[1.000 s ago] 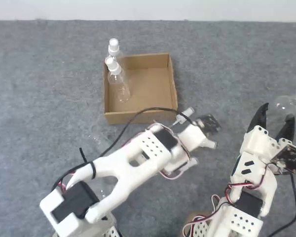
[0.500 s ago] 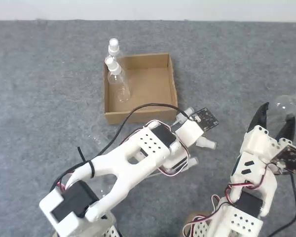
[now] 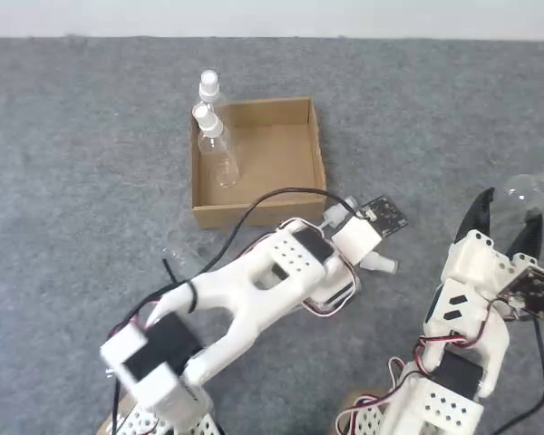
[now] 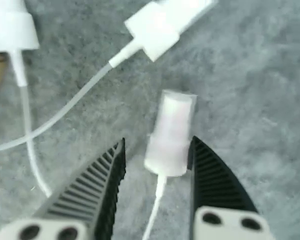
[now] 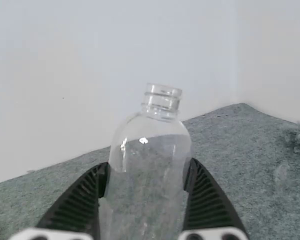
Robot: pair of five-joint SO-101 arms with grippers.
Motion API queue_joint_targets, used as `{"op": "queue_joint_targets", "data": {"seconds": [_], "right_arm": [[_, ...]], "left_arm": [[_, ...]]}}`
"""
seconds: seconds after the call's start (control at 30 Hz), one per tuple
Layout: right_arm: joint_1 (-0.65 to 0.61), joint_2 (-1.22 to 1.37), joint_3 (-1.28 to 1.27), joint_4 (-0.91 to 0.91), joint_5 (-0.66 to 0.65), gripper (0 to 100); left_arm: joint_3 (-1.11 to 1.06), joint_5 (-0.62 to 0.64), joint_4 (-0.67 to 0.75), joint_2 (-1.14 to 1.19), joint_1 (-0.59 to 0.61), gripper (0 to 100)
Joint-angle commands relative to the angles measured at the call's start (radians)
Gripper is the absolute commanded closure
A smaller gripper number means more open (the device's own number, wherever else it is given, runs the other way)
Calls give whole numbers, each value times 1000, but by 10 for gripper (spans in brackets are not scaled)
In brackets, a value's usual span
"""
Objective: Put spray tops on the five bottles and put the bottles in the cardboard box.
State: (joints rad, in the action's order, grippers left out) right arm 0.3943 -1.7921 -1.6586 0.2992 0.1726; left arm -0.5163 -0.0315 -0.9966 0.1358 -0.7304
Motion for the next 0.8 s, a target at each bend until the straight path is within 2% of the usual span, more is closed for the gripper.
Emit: {"op": "queue_joint_targets", "data": {"seconds": [0.0,0.1,0.27,0.47,0.77], "right_arm": [[13,-22,0,-24,11,992],[13,-22,-2,-24,9,992],[13,-22,-2,-24,9,992],[10,-22,-2,-24,9,991],[7,-22,-3,-24,8,991]], "left_arm": [[116,-25,-34,64,-12,818],[170,-35,-89,115,-29,882],[186,-37,-98,135,-37,986],[171,-37,-181,43,-37,988],[-18,-37,-187,-284,-31,988]]}}
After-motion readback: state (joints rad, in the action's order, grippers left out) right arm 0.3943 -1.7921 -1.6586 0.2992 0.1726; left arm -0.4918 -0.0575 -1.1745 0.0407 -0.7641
